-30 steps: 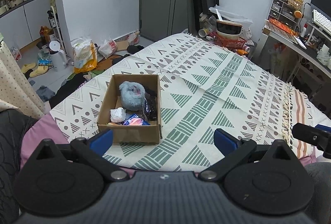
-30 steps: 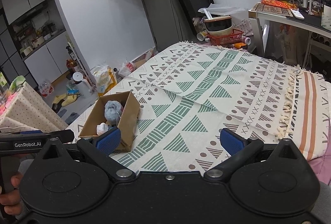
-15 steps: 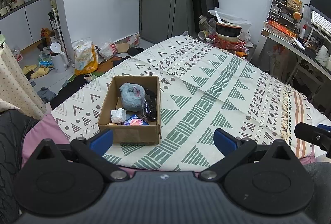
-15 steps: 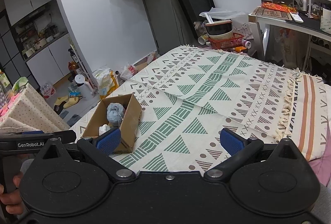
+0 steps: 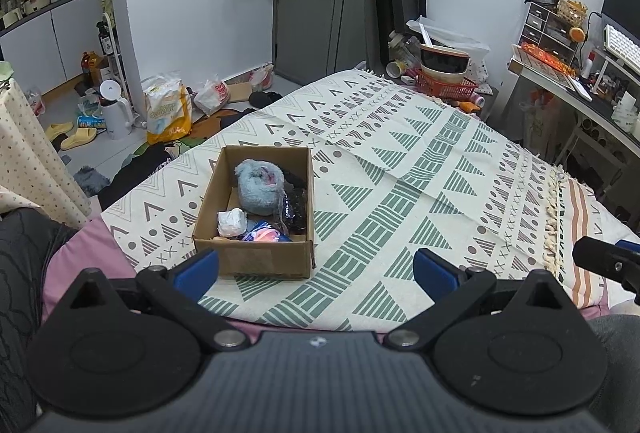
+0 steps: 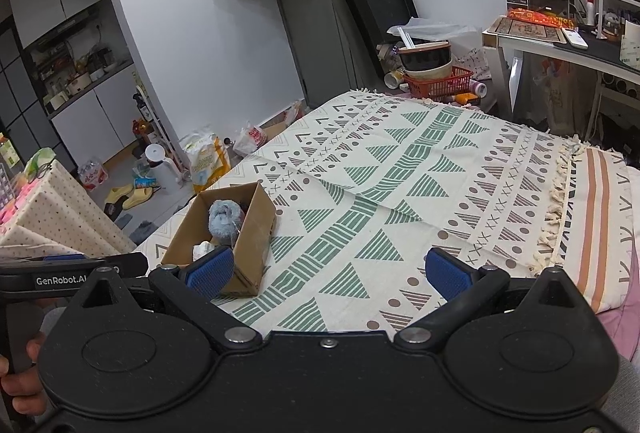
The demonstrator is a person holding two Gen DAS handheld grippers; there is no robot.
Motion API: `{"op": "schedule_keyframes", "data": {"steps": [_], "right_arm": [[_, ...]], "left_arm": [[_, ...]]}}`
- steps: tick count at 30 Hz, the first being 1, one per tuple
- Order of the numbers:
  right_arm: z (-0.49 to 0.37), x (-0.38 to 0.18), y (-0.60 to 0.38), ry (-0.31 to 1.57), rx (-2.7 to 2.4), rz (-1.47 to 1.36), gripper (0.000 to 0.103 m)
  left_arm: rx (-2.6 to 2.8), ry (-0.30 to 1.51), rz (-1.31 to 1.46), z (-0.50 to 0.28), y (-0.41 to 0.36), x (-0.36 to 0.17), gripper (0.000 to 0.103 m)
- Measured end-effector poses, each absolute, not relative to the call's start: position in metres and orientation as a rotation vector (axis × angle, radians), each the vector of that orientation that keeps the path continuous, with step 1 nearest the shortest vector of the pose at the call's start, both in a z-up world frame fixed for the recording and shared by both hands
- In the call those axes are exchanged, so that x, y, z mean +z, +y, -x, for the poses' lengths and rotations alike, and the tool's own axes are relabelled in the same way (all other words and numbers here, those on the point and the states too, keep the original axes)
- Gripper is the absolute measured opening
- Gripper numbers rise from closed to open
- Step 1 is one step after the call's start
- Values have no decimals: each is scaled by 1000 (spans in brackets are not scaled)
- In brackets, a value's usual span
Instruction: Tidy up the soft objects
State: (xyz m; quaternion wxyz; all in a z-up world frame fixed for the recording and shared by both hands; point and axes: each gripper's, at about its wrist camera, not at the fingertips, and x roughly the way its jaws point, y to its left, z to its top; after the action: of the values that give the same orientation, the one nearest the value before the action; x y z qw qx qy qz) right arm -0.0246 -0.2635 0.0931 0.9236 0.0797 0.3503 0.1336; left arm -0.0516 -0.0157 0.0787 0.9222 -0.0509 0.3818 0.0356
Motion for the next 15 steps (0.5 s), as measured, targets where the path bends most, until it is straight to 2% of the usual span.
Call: {"op": "schedule_keyframes", "data": {"steps": [15], "right_arm": [[26,98,-262,716,271,-154,103]], "left_arm": [[78,781,104,53,-14,82,103]]}}
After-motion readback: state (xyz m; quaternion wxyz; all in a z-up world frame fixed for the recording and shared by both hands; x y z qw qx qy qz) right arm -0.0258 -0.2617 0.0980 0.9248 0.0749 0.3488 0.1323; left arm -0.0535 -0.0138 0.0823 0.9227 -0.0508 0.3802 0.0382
